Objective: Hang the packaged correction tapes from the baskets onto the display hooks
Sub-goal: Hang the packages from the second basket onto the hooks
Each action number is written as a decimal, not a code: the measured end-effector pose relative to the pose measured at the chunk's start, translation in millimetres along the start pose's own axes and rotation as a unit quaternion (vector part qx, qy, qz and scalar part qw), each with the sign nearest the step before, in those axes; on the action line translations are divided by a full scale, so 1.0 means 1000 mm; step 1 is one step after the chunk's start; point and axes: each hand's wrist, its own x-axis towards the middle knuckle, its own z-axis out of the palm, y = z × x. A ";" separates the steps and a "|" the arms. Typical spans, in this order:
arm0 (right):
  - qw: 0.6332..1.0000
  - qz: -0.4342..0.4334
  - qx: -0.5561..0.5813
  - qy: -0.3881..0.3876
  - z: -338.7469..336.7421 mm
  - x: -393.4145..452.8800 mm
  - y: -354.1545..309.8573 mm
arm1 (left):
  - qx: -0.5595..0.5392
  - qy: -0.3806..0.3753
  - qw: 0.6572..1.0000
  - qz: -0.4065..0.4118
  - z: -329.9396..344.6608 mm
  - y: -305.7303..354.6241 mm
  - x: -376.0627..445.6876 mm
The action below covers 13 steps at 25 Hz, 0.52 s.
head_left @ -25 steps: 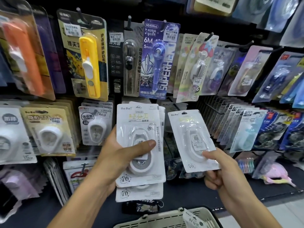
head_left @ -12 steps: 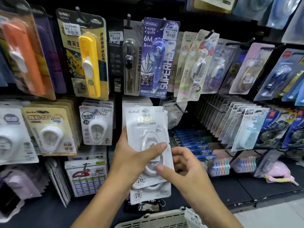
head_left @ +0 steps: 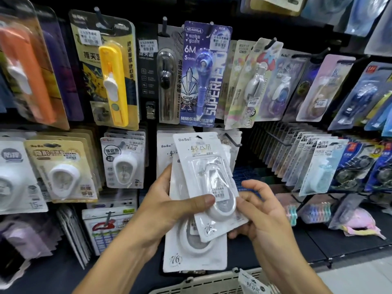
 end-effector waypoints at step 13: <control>0.986 -0.020 -0.096 0.135 -0.026 0.003 -0.003 | -0.043 0.105 0.993 0.026 -0.008 0.007 0.001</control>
